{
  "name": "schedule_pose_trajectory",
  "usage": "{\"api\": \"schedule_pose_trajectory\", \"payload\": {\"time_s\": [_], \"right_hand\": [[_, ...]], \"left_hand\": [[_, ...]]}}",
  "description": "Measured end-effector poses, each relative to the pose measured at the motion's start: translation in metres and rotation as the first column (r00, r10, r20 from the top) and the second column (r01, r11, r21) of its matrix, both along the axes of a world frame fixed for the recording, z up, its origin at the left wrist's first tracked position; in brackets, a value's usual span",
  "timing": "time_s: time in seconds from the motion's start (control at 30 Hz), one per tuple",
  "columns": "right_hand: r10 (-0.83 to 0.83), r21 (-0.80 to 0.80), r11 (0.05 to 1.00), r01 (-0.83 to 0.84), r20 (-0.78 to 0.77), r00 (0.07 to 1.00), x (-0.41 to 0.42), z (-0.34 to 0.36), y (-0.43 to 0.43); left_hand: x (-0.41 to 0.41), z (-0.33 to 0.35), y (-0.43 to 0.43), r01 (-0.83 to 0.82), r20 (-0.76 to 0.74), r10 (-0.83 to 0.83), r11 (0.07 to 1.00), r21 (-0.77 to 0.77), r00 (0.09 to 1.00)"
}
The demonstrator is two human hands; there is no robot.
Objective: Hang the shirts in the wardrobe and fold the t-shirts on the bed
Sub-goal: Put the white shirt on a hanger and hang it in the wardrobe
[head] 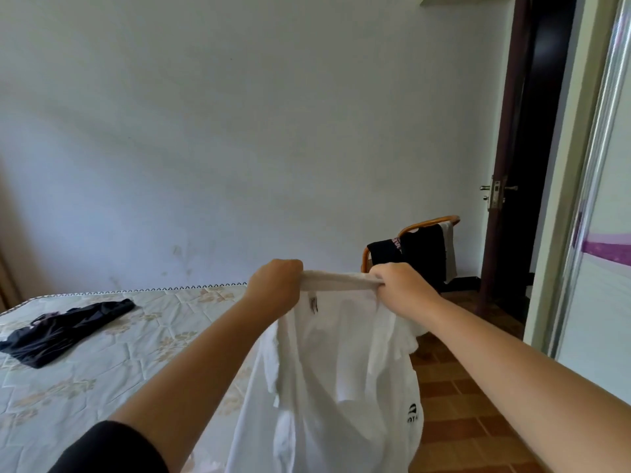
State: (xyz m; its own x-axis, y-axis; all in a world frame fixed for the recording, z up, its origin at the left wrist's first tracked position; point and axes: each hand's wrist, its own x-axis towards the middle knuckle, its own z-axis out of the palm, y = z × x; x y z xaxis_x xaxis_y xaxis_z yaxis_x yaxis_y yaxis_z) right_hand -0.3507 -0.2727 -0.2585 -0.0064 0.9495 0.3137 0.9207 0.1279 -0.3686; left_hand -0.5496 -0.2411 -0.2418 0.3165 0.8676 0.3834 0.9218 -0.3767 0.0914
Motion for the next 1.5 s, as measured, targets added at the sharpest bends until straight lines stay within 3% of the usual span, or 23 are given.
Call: {"api": "schedule_pose_trajectory", "payload": {"time_s": [0.13, 0.23, 0.33, 0.4, 0.47, 0.57, 0.63, 0.77, 0.9, 1.07, 1.27, 1.4, 1.5], "right_hand": [[-0.003, 0.09, 0.996, 0.007, -0.05, 0.999, 0.004, 0.046, 0.008], [-0.056, 0.273, 0.959, 0.077, -0.081, 0.995, 0.005, 0.09, 0.012], [-0.121, 0.544, 0.818, 0.186, -0.154, 0.981, 0.004, 0.14, 0.009], [-0.032, 0.613, 0.772, 0.169, -0.228, 0.973, -0.001, 0.17, 0.002], [0.027, 0.533, 0.843, 0.075, -0.181, 0.983, -0.008, 0.187, -0.008], [-0.1, 0.32, 0.946, 0.056, 0.121, 0.988, -0.006, 0.176, -0.011], [-0.204, 0.366, 0.922, 0.127, 0.179, 0.962, 0.007, 0.163, -0.006], [-0.235, 0.577, 0.791, 0.203, -0.019, 0.972, 0.021, 0.168, -0.004], [-0.184, 0.633, 0.751, 0.19, -0.076, 0.98, 0.015, 0.181, -0.009], [-0.252, 0.494, 0.838, 0.233, -0.029, 0.967, 0.034, 0.171, -0.009], [-0.243, 0.321, 0.91, 0.261, -0.095, 0.965, 0.05, 0.156, -0.005], [-0.299, 0.278, 0.904, 0.325, -0.13, 0.945, 0.059, 0.154, -0.002], [-0.302, 0.152, 0.931, 0.331, -0.183, 0.935, 0.058, 0.146, 0.001]], "left_hand": [[0.002, 0.038, 0.014, -0.016, 0.061, 0.008, 0.991, 0.13, 0.998], [0.007, 0.081, 0.014, -0.027, 0.236, -0.053, 0.946, 0.324, 0.97], [0.015, 0.136, -0.001, -0.062, 0.438, -0.221, 0.836, 0.545, 0.872], [0.024, 0.167, -0.013, -0.072, 0.516, -0.336, 0.782, 0.62, 0.788], [0.033, 0.18, -0.02, -0.051, 0.51, -0.32, 0.808, 0.587, 0.799], [0.038, 0.165, -0.014, -0.034, 0.184, -0.058, 0.886, 0.462, 0.981], [0.027, 0.152, -0.009, -0.076, 0.042, 0.063, 0.875, 0.479, 0.997], [0.018, 0.152, -0.01, -0.115, 0.1, 0.071, 0.808, 0.577, 0.993], [0.02, 0.156, -0.014, -0.14, 0.168, 0.065, 0.865, 0.482, 0.984], [0.018, 0.136, -0.006, -0.155, 0.227, 0.075, 0.921, 0.358, 0.971], [0.015, 0.119, 0.005, -0.151, 0.298, 0.065, 0.949, 0.276, 0.952], [0.006, 0.112, 0.014, -0.16, 0.242, 0.084, 0.935, 0.316, 0.967], [0.004, 0.113, 0.023, -0.165, 0.122, 0.143, 0.967, 0.192, 0.982]]}}
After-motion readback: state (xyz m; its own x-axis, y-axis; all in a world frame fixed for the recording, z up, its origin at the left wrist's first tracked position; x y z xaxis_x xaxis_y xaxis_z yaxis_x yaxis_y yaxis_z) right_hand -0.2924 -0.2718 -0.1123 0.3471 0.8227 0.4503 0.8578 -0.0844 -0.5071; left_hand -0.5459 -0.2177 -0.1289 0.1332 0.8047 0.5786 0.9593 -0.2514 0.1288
